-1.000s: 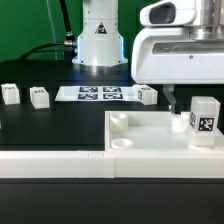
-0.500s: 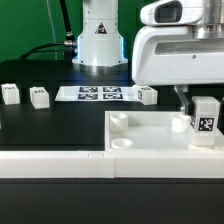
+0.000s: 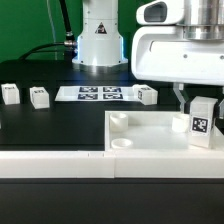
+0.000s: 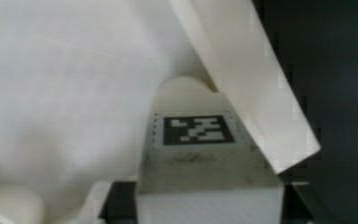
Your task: Assemble square table
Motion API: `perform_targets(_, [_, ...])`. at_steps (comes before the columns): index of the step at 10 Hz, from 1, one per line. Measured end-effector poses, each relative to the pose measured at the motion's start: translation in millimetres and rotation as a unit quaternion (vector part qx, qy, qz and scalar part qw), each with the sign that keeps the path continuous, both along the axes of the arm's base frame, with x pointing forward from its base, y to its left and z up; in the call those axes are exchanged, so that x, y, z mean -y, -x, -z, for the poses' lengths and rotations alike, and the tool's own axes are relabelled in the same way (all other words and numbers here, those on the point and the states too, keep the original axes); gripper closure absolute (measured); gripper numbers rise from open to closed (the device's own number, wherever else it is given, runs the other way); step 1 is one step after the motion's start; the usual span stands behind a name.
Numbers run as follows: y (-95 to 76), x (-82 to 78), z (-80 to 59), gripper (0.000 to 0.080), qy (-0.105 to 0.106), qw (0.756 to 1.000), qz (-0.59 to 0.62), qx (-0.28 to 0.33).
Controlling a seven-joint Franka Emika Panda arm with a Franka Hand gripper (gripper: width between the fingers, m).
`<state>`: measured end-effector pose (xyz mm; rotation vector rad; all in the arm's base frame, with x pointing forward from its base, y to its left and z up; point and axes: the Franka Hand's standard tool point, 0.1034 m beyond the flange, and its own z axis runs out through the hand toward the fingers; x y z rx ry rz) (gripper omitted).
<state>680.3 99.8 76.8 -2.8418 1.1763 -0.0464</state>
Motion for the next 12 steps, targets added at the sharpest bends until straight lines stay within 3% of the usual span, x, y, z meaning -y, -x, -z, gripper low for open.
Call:
perform_targets(2, [0.2, 5.6, 0.5, 0.0511, -0.036, 0.979, 0.201, -0.016])
perform_targets(3, [1.3, 7.7, 0.9, 0.0511, -0.050, 0.969, 0.239, -0.021])
perform_targets(4, [1.5, 7.1, 0.9, 0.0511, -0.050, 0.965, 0.256, -0.022])
perform_targets(5, [6.2, 4.3, 0.5, 0.0511, -0.035, 0.964, 0.262, -0.039])
perform_targets(6, [6.0, 4.2, 0.5, 0.0511, -0.038, 0.952, 0.302, -0.043])
perform_targets(8, [6.1, 3.6, 0.4, 0.0511, -0.044, 0.917, 0.393, -0.050])
perform_targets(10, [3.6, -6.6, -0.1, 0.0510, -0.054, 0.829, 0.555, -0.050])
perform_targets(11, [3.4, -5.9, 0.2, 0.0509, -0.052, 0.853, 0.517, -0.044])
perform_targets(12, [3.4, -6.0, 0.2, 0.0395, -0.052, 0.855, 0.515, -0.044])
